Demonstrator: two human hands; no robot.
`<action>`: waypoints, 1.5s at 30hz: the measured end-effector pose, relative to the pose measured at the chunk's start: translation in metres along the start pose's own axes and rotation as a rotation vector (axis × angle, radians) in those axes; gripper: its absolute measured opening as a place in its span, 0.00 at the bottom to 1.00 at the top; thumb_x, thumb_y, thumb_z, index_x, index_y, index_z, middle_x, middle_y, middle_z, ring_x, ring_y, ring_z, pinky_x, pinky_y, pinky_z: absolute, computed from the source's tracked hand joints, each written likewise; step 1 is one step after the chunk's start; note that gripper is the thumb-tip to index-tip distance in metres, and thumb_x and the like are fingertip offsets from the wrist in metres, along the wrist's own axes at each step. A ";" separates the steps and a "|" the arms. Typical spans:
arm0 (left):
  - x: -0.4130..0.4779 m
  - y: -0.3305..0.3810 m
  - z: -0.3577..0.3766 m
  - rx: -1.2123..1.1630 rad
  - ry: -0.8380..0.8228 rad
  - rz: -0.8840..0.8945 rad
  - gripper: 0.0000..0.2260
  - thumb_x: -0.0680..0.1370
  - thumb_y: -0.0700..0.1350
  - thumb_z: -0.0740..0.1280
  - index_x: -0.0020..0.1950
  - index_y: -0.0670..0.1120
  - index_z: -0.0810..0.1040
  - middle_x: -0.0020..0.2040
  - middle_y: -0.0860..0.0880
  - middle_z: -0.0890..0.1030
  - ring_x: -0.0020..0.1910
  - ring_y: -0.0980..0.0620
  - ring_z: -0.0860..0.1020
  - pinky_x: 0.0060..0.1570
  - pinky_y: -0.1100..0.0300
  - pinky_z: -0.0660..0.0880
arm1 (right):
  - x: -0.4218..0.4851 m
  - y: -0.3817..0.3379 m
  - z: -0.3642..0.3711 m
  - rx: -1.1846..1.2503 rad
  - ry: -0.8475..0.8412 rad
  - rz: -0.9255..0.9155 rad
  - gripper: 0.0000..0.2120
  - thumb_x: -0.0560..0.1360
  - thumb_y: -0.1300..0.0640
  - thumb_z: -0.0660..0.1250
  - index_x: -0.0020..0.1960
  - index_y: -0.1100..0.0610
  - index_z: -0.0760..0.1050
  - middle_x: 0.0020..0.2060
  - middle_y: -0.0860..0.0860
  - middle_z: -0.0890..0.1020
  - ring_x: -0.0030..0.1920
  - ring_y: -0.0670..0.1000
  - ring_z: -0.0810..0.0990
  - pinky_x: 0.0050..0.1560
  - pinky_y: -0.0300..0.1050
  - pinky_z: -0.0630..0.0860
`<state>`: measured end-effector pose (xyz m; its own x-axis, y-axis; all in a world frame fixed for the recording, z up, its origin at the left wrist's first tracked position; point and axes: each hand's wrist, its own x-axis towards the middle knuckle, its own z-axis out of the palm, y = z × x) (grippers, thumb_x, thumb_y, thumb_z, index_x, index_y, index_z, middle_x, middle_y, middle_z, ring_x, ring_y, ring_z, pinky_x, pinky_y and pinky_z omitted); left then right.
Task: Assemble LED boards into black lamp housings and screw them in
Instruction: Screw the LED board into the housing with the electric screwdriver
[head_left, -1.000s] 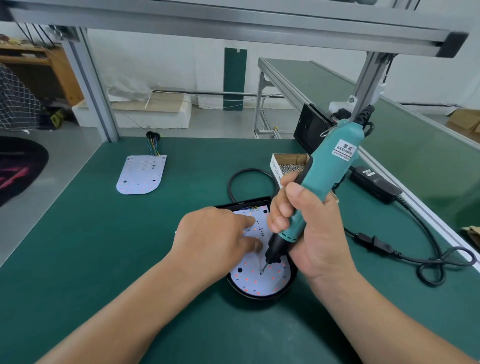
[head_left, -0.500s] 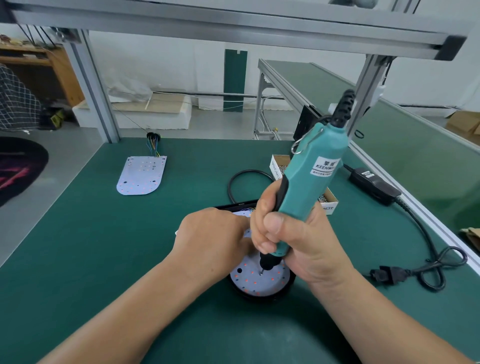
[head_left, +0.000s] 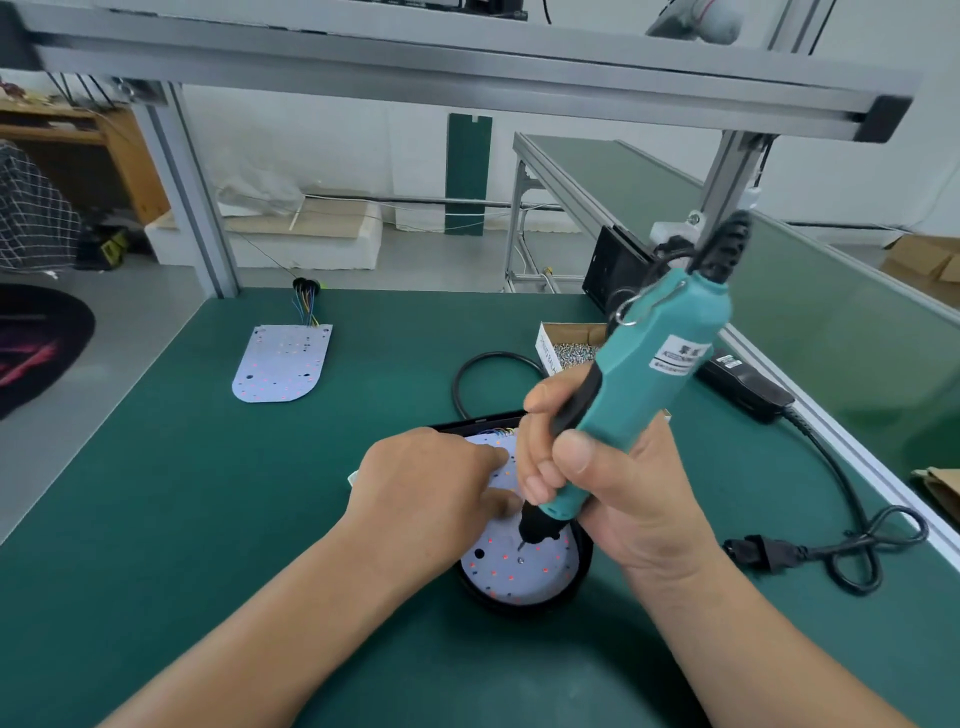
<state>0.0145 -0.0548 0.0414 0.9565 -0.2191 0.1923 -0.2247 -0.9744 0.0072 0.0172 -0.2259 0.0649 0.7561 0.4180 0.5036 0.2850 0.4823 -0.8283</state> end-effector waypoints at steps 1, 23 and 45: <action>0.000 0.001 -0.002 -0.001 -0.012 0.000 0.20 0.78 0.69 0.57 0.50 0.56 0.77 0.34 0.51 0.74 0.37 0.51 0.73 0.30 0.57 0.63 | 0.001 -0.001 0.000 0.006 0.005 -0.026 0.17 0.76 0.49 0.78 0.58 0.57 0.79 0.32 0.51 0.77 0.31 0.53 0.75 0.38 0.47 0.73; 0.003 -0.036 -0.021 -1.811 -0.190 -0.422 0.18 0.82 0.26 0.57 0.62 0.38 0.84 0.52 0.40 0.87 0.36 0.53 0.78 0.33 0.64 0.76 | 0.018 -0.009 -0.047 0.426 0.634 -0.092 0.08 0.84 0.54 0.64 0.50 0.54 0.79 0.36 0.47 0.71 0.35 0.46 0.70 0.38 0.39 0.72; -0.009 -0.010 -0.029 -1.918 -0.288 -0.243 0.09 0.72 0.49 0.77 0.45 0.44 0.87 0.37 0.44 0.79 0.24 0.56 0.66 0.22 0.66 0.62 | 0.018 -0.010 -0.044 0.455 0.629 -0.091 0.09 0.84 0.56 0.64 0.49 0.55 0.82 0.36 0.48 0.72 0.35 0.47 0.72 0.37 0.40 0.74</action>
<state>0.0024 -0.0413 0.0684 0.9454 -0.3047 -0.1155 0.2135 0.3115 0.9260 0.0545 -0.2572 0.0714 0.9720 -0.0874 0.2182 0.1948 0.8187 -0.5401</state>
